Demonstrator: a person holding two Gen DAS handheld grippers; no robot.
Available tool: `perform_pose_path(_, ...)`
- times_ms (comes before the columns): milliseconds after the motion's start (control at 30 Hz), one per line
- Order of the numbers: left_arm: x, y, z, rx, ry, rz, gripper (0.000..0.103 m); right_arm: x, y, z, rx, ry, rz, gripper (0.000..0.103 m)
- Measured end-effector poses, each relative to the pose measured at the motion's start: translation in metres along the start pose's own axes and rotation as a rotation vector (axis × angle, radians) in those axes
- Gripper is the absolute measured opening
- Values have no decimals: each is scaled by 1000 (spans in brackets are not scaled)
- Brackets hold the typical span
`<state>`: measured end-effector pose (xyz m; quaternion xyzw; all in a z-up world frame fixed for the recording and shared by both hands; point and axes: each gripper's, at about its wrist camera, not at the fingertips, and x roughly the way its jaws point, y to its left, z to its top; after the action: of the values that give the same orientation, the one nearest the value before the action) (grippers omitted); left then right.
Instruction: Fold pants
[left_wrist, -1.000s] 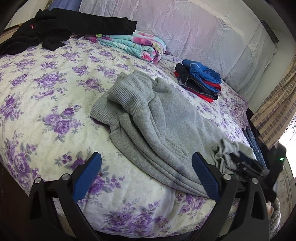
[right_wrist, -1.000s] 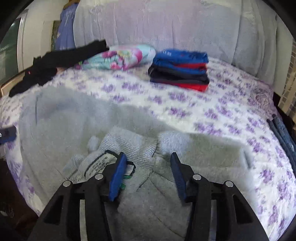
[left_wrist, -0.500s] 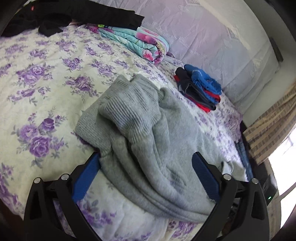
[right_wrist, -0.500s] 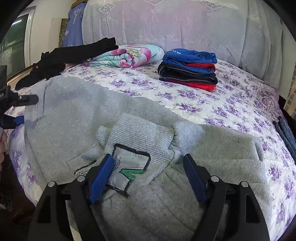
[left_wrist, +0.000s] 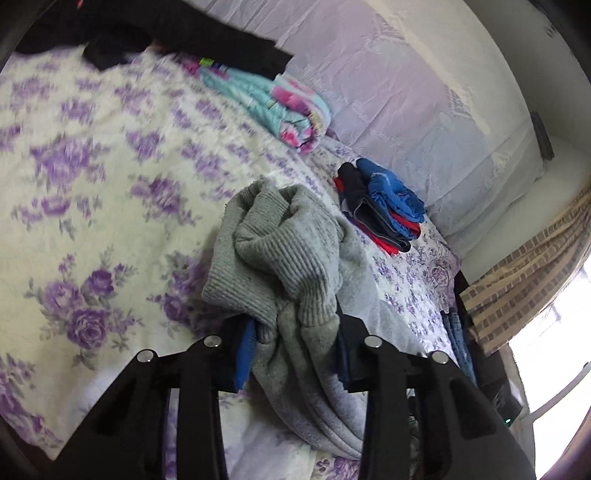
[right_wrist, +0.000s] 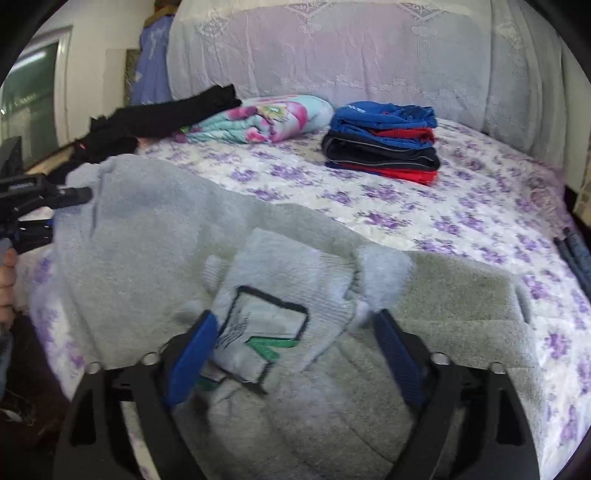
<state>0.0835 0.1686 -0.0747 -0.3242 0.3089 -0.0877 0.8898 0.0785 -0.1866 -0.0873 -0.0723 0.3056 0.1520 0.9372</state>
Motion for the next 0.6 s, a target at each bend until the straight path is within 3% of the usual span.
perform_pose_path(167,-31,-69,-3,245,-90,43,33,-36,-25,7,103,-101,3,92)
perform_pose_path(333,-48,-165,-18,498,-132,-27,33,-64,-74,-2,253,-145,-61,92)
perform_pose_path(467,-28,-243,-49,668,-74,-114,33,-85,-114,-23,391,-182,-132,92)
perform_pose_path(600,17,-304,-123,894,15,-116,33,-108,-149,-45,481,-210,-231,92)
